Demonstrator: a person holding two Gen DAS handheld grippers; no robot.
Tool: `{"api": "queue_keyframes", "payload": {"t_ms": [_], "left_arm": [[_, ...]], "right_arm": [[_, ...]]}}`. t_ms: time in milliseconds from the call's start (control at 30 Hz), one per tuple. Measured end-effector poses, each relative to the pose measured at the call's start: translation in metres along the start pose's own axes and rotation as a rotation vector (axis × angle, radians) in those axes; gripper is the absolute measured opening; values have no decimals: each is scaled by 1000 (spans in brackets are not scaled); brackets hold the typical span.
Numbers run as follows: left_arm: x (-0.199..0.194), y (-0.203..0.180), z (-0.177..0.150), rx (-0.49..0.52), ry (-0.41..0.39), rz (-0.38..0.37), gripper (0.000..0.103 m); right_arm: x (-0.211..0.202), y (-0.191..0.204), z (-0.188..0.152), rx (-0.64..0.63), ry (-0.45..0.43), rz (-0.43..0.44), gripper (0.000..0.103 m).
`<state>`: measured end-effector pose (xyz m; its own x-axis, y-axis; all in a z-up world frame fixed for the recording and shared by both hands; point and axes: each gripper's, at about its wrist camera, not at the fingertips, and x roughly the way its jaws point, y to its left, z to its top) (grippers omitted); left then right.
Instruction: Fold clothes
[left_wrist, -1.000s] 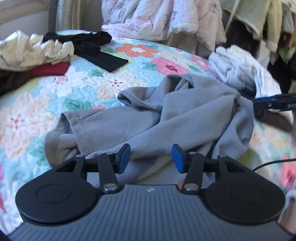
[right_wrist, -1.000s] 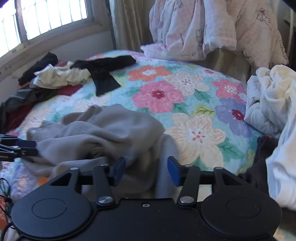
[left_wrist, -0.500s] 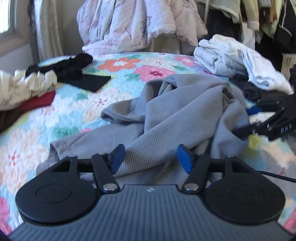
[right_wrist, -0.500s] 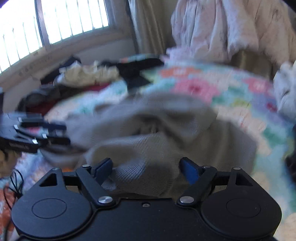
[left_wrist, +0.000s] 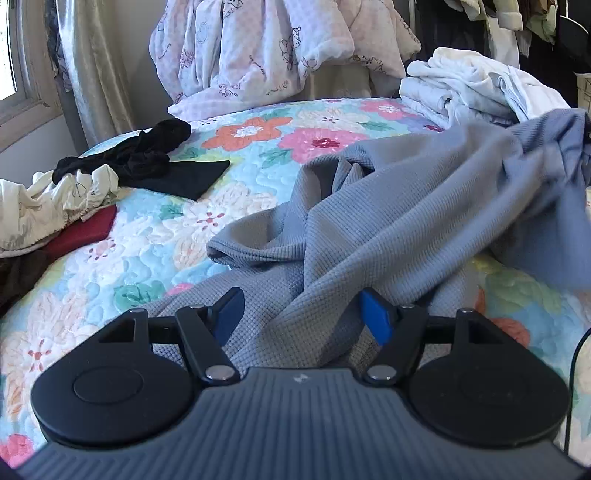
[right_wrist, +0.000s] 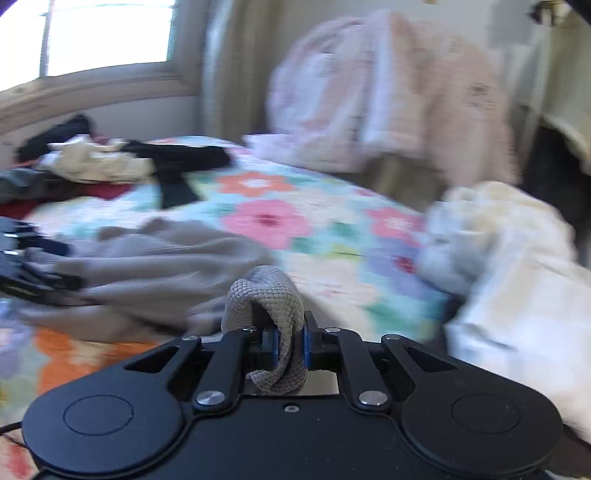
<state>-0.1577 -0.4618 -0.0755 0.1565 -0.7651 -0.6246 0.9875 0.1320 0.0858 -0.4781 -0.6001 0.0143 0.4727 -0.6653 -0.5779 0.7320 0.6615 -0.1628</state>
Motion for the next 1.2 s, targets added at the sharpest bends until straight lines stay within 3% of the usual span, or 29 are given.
{"api": "queue_keyframes", "payload": {"t_ms": [100,200,267,333,400,433,467,500,533,767,900,1067,1200], "left_arm": [[-7,-3,-3,10,-2,-19,69],[-8,-9,-8,36,13,-35,69],[-7,-13,-13,53,25,-42,71],[-4,-16,-17,59,39,-39,82],[-2,-17,-20,54,41,-37,81],[-2,-17,-21,48,33,-42,76],[-2,-16,-21,38,30,-45,50],[-2,-15,-21,26,29,-44,10],[-2,-13,-20,14,28,-44,4],[-22,19,4,-117,-109,-7,3],[-45,35,22,-127,-190,59,0],[-69,48,23,-184,-202,16,0],[-70,33,8,-109,-141,-46,3]], "right_arm": [[5,-25,-9,30,36,-117,11],[8,-52,-17,176,57,-66,11],[7,-59,-19,181,52,-90,11],[8,-61,-17,177,39,-109,11],[10,-65,-18,207,25,-95,11],[11,-66,-19,215,21,-93,11],[11,-67,-22,214,17,-98,11],[11,-68,-24,218,14,-96,11],[11,-70,-26,227,13,-88,11],[10,-78,-31,284,-21,3,11],[-6,-79,-25,319,-69,51,11],[-30,-75,-16,278,-77,35,11],[-23,-70,-14,208,19,-26,13]]}}
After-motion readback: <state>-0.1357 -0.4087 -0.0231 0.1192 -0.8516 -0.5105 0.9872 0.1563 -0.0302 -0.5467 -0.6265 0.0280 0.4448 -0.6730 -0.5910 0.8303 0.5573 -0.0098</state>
